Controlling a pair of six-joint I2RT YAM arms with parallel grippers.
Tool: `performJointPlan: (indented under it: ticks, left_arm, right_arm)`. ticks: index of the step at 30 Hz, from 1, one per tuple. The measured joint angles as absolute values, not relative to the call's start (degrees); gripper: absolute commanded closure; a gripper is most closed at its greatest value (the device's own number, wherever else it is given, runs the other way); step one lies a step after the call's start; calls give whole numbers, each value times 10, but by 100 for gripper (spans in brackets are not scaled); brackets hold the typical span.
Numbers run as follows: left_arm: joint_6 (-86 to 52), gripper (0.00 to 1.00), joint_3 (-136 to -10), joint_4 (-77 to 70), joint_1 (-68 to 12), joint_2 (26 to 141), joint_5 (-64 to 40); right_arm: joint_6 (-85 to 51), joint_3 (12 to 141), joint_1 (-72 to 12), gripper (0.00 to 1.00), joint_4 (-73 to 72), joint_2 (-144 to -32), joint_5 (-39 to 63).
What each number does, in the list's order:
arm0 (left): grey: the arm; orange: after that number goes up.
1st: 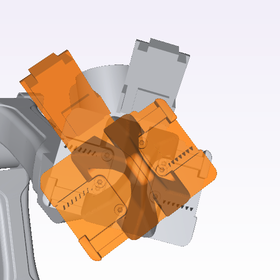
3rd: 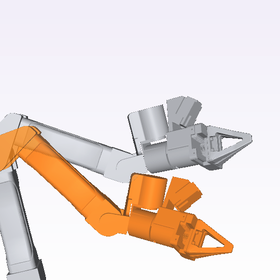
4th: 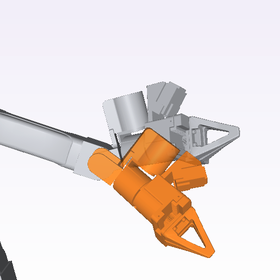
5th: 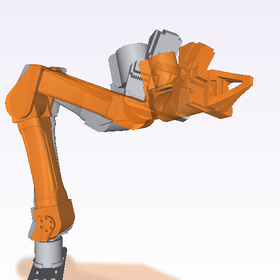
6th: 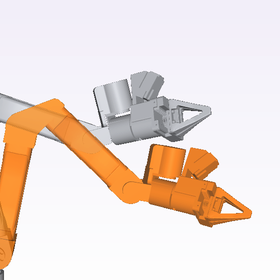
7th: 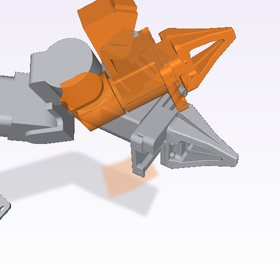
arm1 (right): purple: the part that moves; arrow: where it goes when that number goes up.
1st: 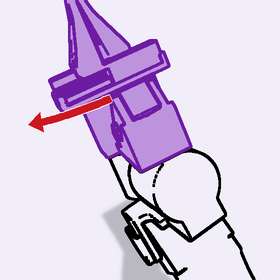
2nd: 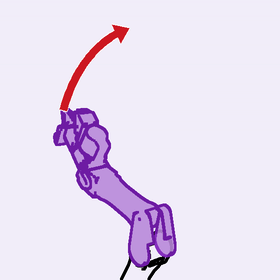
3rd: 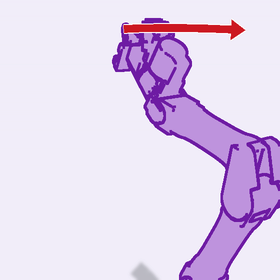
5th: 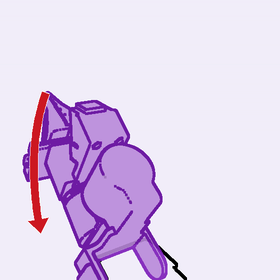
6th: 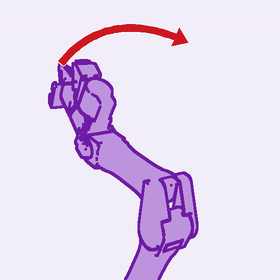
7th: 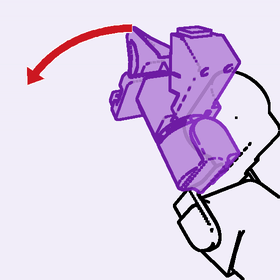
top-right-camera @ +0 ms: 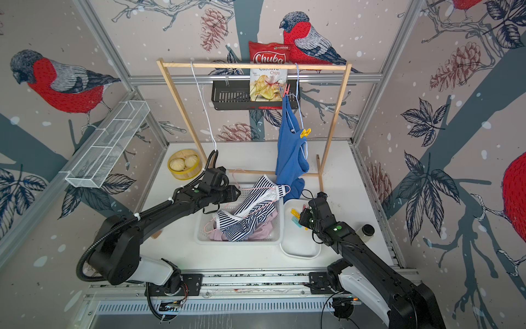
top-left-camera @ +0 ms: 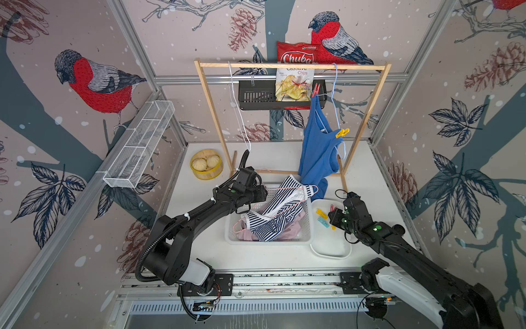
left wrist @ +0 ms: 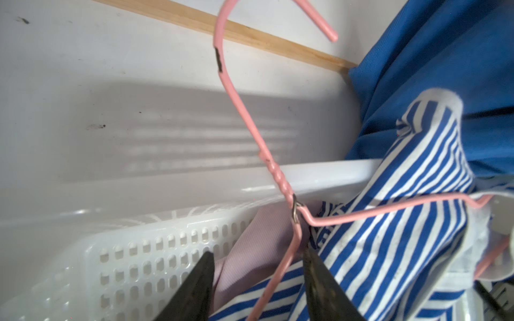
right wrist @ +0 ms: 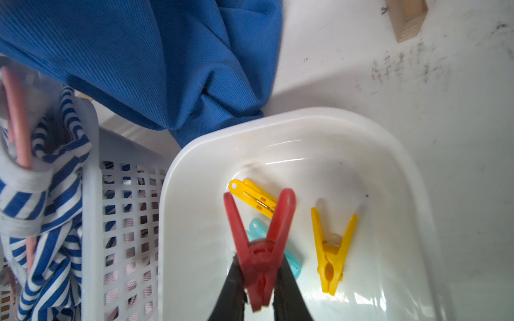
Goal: Remove the clothespins securing tank tops to the hanger
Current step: Pick up the hanger from the basket.
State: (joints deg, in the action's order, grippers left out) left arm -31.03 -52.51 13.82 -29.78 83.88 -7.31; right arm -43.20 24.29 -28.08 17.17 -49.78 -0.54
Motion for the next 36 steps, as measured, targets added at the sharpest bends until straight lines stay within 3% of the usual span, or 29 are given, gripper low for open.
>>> performJointPlan:
  ticks: [9, 14, 22, 30, 33, 36]
  left_arm:
    - [-219, 78, -506, 169, -322, 820, -29]
    - [-187, 100, -504, 170, -340, 819, -4]
    - [-162, 100, -524, 194, -378, 818, 76]
    - [-131, 100, -581, 269, -430, 765, 187]
    - [-122, 100, -600, 287, -441, 725, 219]
    - [-119, 100, -615, 311, -445, 681, 236]
  right_arm:
    - [-432, 235, -280, 97, 155, -509, 1]
    - [-432, 232, -280, 96, 155, -512, 1]
    - [-432, 221, -281, 91, 153, -516, 3]
    - [-434, 215, -294, 80, 150, -529, 3]
    - [-435, 215, -300, 68, 146, -530, 3]
    - [-436, 217, -310, 50, 141, -529, 2]
